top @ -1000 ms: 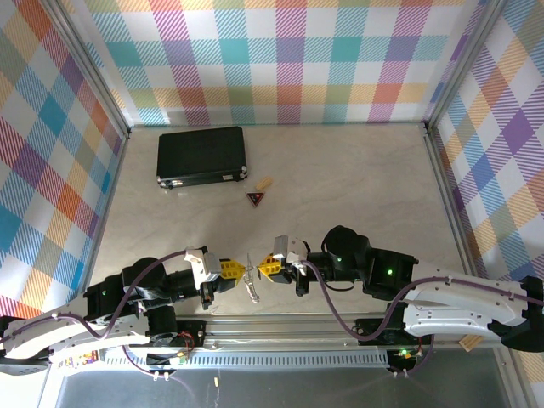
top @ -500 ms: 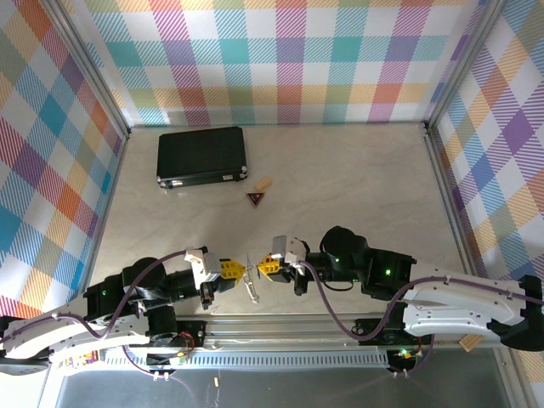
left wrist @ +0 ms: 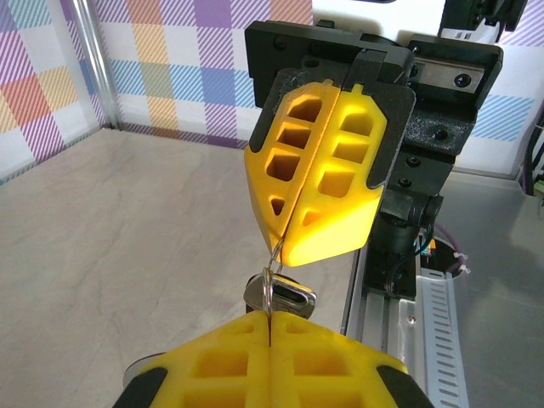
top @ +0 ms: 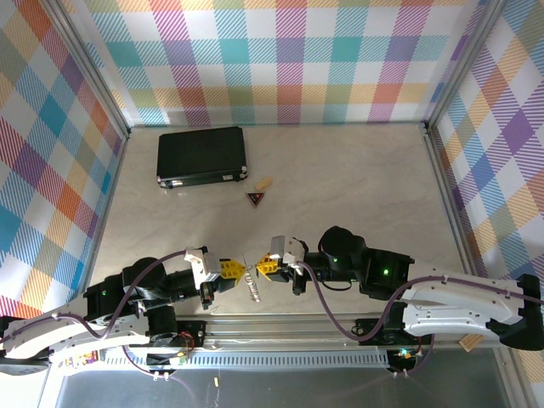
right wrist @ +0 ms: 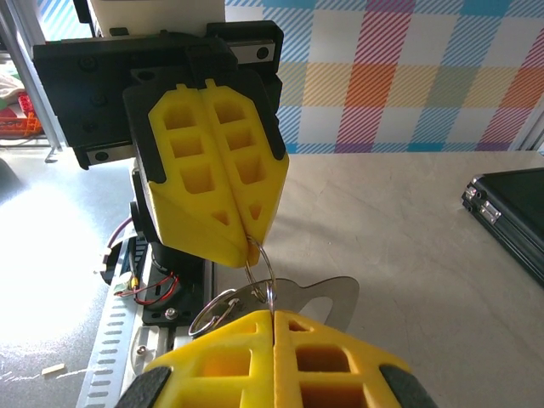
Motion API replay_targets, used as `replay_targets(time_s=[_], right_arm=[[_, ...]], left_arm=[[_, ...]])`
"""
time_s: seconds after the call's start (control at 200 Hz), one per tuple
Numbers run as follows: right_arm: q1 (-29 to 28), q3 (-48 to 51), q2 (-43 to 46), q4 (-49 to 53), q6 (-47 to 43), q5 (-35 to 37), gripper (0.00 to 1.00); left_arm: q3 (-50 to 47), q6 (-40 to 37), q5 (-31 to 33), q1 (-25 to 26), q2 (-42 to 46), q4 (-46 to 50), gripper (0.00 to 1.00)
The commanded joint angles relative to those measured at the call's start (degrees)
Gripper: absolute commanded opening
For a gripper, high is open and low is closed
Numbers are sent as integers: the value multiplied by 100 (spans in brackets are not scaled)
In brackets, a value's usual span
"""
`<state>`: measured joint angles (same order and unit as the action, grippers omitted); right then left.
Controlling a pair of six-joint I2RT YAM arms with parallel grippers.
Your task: Put the keys on the keyring
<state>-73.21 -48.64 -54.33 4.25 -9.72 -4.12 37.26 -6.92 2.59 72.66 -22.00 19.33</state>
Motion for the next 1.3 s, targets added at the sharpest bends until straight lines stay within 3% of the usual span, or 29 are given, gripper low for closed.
replay_targets(time_s=[0.0,0.71,1.295], right_arm=[[-53,-110,40,-320,-74,-102,0],[-156,-161,-88,-161,-324,-436,0],[-395,-63,-79,-168,-850,-112,0]], left_arm=[[-1,-14,-17,10,83,-193,0],[10,-11,5,6,68,-171,0],[45,-15,5,8,62,-156,0]])
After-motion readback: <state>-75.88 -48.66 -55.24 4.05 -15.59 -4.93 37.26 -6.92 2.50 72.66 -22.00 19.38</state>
